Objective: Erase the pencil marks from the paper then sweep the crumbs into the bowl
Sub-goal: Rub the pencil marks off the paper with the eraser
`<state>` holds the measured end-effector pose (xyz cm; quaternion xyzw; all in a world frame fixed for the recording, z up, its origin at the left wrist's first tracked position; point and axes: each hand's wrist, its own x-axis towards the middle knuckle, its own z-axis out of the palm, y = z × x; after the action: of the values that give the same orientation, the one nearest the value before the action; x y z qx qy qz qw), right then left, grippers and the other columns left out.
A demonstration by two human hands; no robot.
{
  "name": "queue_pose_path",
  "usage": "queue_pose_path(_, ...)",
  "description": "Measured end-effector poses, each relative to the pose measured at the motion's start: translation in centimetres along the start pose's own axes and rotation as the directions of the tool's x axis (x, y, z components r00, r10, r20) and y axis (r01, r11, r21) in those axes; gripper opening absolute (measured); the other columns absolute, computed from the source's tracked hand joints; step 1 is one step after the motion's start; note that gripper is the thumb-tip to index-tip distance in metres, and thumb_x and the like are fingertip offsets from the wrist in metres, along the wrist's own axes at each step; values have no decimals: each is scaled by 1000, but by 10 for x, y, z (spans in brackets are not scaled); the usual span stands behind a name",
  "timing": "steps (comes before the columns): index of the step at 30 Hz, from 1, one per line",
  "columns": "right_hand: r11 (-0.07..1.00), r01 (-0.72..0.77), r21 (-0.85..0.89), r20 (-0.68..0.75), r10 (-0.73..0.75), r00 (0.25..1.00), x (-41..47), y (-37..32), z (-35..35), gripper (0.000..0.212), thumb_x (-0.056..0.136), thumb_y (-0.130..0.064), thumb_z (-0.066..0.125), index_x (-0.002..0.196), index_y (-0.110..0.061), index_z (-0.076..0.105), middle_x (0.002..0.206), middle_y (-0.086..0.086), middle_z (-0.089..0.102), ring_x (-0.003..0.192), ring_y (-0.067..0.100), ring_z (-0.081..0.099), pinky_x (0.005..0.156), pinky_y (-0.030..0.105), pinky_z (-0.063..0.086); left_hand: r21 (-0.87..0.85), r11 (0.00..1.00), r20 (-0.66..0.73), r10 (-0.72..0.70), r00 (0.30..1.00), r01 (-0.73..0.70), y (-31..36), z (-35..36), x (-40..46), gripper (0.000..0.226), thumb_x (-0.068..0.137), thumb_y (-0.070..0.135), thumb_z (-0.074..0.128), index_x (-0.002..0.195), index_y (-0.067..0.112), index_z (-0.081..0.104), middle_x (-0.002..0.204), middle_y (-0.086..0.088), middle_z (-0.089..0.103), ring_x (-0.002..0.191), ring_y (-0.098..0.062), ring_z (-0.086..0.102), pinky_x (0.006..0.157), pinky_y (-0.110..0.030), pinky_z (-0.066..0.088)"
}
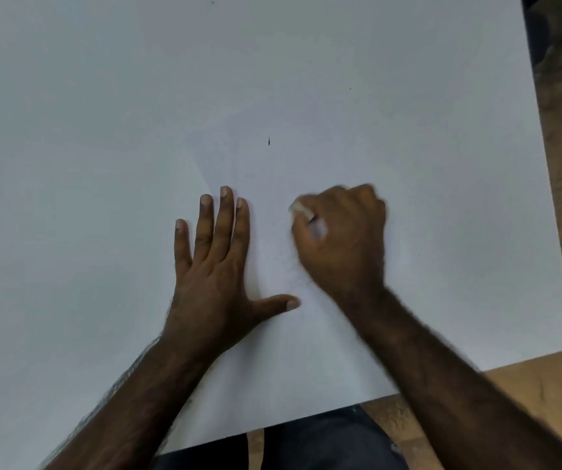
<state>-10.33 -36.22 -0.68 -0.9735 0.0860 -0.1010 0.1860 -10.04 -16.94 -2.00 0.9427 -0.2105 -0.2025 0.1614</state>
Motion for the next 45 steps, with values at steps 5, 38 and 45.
queue_pose_path(5,987,-159,16,-40,160,986,16,0,1,11,94,-27,68,96,-22,77,90,-2,71,93,31,58,80,43,41,-2,1000,19,4,1000,-4,-1,0,0,144,73,106,40,172,17,-14,179,-3,-26,166,-26,-25,133,-59,-11)
queue_pose_path(38,992,-119,38,-19,120,993,-11,-22,8,10,92,-28,73,97,-22,79,90,-1,73,91,33,61,80,45,45,-2,1000,42,-1,999,1,0,-3,2,142,74,104,37,172,14,-13,179,-5,-26,165,-26,-26,133,-61,-9)
queue_pose_path(45,961,-275,3,-114,274,955,7,-6,4,10,93,-28,71,97,-22,78,90,-2,72,94,32,59,81,42,41,9,1000,37,5,999,-5,-1,-1,2,146,72,105,42,172,16,-15,179,-3,-28,165,-25,-27,133,-62,-9)
